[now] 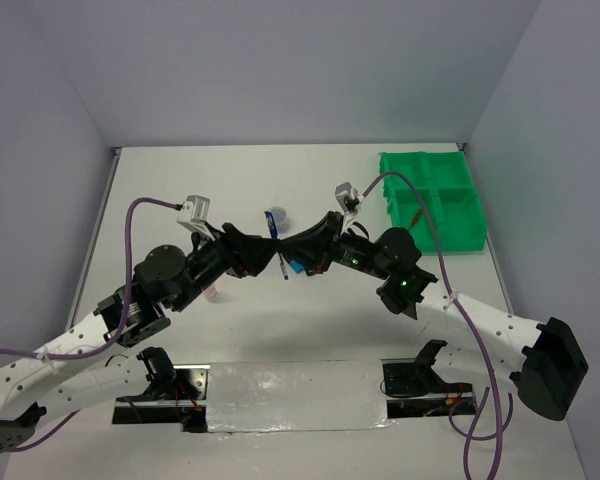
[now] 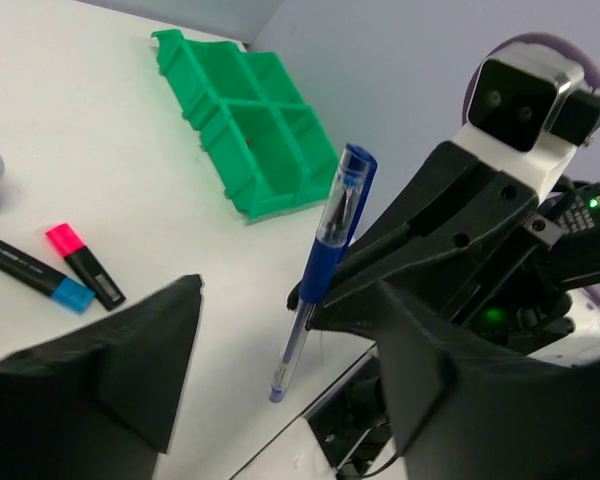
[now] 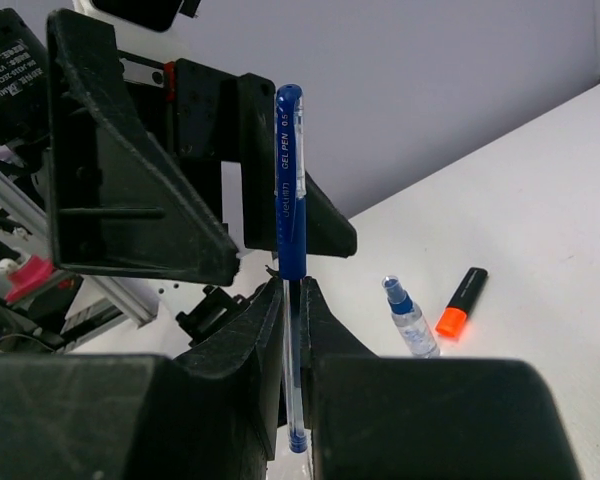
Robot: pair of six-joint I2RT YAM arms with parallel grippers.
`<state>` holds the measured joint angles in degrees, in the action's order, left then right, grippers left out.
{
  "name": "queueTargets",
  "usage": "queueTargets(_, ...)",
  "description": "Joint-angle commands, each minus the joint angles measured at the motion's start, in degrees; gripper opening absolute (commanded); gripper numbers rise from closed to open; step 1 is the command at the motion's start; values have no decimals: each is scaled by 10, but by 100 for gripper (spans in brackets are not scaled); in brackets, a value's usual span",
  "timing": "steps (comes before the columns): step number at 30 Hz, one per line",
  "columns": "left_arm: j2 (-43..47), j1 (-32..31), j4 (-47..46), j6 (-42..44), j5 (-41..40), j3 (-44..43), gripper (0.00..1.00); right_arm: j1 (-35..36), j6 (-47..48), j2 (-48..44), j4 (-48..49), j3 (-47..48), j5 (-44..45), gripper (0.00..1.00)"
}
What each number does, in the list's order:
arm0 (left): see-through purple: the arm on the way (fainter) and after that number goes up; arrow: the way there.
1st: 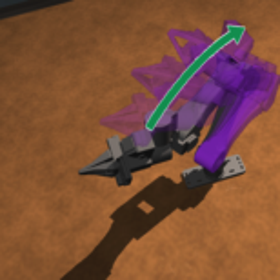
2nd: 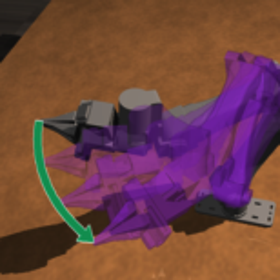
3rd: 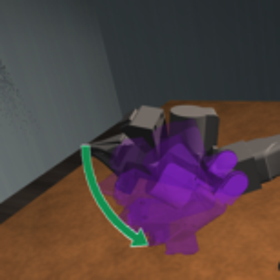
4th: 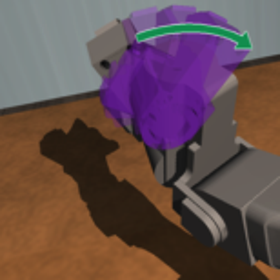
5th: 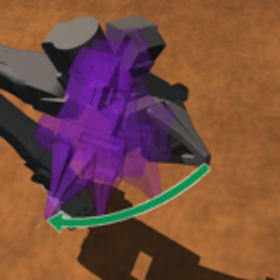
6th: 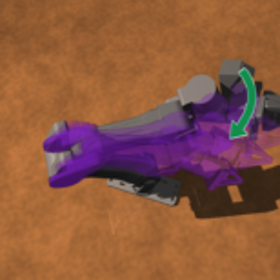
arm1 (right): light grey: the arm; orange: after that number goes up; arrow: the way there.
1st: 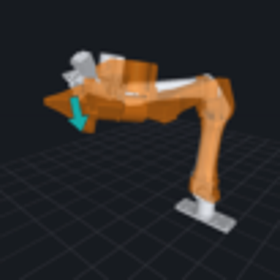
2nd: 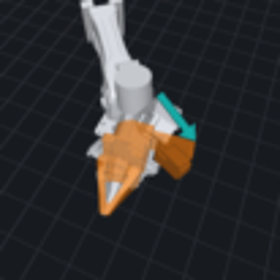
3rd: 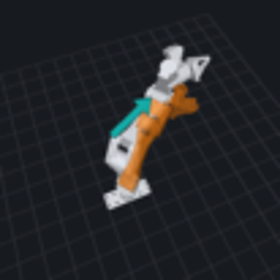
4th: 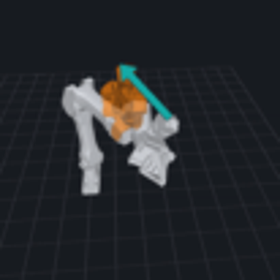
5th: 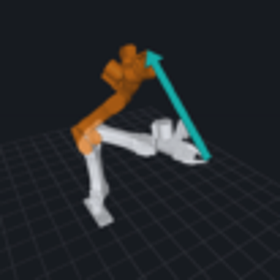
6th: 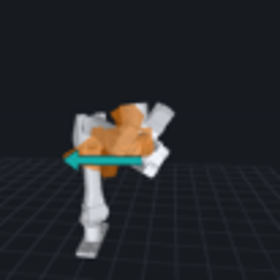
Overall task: Sort the stationery into containers
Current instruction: Close the pen cap on the pen, then place the pen in the storage box.
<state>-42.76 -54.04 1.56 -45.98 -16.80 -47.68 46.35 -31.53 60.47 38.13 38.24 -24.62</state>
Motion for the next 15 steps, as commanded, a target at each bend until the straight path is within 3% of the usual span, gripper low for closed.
queueTargets(1,7,-3,-2,18,12,-31,83,-2,17,-5,24,7,16,0)
queueTargets(4,14,-2,33,24,2,-40,99,-14,21,-7,12,7,12,0)
queueTargets(10,58,-2,160,26,-52,-67,99,-72,61,-5,-80,24,38,0)
queueTargets(14,66,-3,365,10,-151,-135,99,-209,131,3,-241,51,105,0)
queueTargets(15,66,-3,439,10,-183,-155,99,-229,162,7,-272,60,160,0)
